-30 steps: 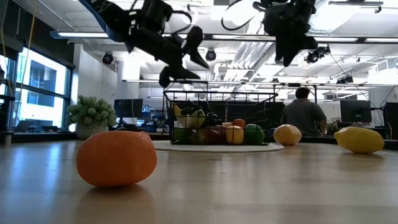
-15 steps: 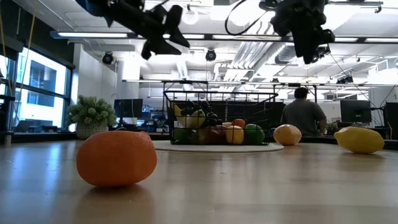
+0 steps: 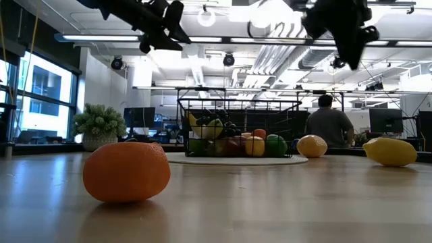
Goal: Build produce basket
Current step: Put the yellow lemon into the black wire basket, then put the orange into the black wire basket
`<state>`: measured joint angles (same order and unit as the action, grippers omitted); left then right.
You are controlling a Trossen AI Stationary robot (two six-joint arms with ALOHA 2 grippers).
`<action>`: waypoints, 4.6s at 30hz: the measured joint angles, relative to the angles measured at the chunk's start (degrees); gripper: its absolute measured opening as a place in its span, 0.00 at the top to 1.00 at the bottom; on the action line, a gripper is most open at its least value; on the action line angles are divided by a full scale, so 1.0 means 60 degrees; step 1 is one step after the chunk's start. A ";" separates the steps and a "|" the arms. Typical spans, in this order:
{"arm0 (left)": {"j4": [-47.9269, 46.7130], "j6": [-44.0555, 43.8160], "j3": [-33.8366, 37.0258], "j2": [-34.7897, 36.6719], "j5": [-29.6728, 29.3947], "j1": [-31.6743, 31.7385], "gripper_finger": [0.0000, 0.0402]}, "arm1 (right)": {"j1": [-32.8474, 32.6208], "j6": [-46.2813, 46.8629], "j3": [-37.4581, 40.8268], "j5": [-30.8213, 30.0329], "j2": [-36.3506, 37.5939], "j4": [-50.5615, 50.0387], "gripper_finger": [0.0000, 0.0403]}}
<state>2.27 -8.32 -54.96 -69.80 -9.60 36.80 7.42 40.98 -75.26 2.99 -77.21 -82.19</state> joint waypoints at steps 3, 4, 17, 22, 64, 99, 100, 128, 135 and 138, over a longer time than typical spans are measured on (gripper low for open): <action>-0.0039 0.0073 0.0000 0.0000 0.0031 0.0017 0.50 | -0.0216 0.0150 0.0673 0.0000 0.0000 0.0030 0.42; -0.0073 0.0151 0.0000 0.0000 0.0030 0.0017 0.50 | -0.0258 0.0180 0.0898 0.0043 0.0000 0.0147 0.42; -0.0206 0.0244 0.0000 0.0000 0.0017 0.0006 0.50 | -0.0372 -0.0160 0.3502 0.0257 0.0000 0.2096 0.42; -0.0206 0.0168 0.0000 0.0000 0.0008 0.0006 0.50 | -0.0376 -0.0203 0.4409 0.0227 0.0004 0.2808 0.42; -0.1843 -0.0433 -0.0004 -0.0007 -0.0259 -0.0012 0.50 | 0.0129 -0.3344 0.3477 0.1824 0.0011 0.4977 0.71; -0.3049 -0.2128 -0.0004 -0.0007 0.1107 -0.2810 0.50 | 0.3161 -0.7590 0.1172 0.0522 -0.2311 0.7241 0.67; -0.3107 -0.2128 -0.0004 -0.0007 0.1107 -0.2903 0.50 | 0.3158 -0.7590 0.1172 0.0515 -0.2338 0.7237 0.65; -0.4049 -0.5376 0.0007 -0.0208 0.1765 -0.4425 0.35 | 0.3136 -0.4856 -0.1263 0.0004 -0.2375 0.5316 0.41; -0.3549 -0.4751 0.0004 -0.0193 0.1419 -0.5433 0.35 | 0.3040 -0.3566 -0.1797 -0.0186 -0.2375 0.4722 0.41; -0.3273 -0.3939 0.0004 -0.0193 0.1383 -0.5935 0.35 | 0.2857 -0.3112 -0.1964 -0.0180 -0.2375 0.4647 0.41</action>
<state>-17.37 -31.95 -54.94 -70.96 -1.30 1.19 24.57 22.31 -87.04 1.91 -91.46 -54.30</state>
